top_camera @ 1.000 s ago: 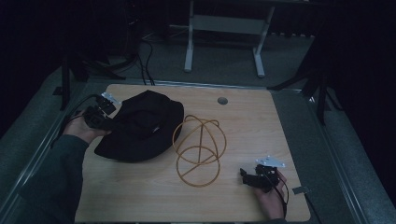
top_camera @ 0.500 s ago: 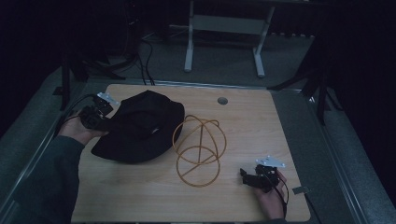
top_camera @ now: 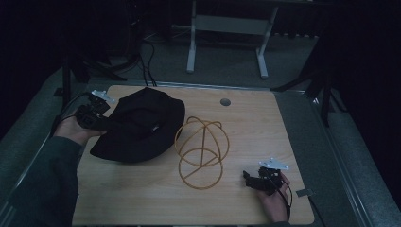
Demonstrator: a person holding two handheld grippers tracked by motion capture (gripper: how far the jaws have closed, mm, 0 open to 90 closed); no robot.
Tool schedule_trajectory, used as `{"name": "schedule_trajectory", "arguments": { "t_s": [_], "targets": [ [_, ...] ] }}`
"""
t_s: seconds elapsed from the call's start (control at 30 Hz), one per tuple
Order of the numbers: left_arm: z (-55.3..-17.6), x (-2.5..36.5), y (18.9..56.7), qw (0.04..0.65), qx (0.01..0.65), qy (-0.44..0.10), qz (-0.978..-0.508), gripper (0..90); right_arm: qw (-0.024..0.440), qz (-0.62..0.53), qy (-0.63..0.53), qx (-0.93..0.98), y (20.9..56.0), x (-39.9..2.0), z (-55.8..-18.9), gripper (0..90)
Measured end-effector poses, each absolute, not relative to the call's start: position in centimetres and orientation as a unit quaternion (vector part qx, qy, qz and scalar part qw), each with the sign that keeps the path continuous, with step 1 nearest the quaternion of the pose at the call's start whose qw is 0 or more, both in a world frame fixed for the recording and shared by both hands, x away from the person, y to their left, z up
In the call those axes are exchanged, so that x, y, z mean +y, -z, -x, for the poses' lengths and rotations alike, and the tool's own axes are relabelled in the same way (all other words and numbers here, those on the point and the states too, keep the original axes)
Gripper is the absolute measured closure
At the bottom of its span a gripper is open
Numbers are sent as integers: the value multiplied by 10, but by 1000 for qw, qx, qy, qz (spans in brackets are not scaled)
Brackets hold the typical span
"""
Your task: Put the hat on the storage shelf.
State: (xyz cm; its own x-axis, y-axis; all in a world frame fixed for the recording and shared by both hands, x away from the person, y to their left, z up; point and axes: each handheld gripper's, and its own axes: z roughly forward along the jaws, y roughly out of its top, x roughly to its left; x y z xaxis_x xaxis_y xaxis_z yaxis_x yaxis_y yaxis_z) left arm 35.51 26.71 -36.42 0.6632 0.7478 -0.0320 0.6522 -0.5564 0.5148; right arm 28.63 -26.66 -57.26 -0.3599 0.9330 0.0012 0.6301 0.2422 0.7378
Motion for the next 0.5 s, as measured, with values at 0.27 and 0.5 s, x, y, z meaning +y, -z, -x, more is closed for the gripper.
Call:
{"name": "schedule_trajectory", "arguments": {
  "t_s": [0.27,0.5],
  "targets": [
    [-353,268,359,258,402,-96,-874,884,228,-518,-333,755,573,-267,-286,146],
    [-351,271,355,267,401,-93,-872,884,228,-518,-333,755,573,-267,-286,147]
  ]
}}
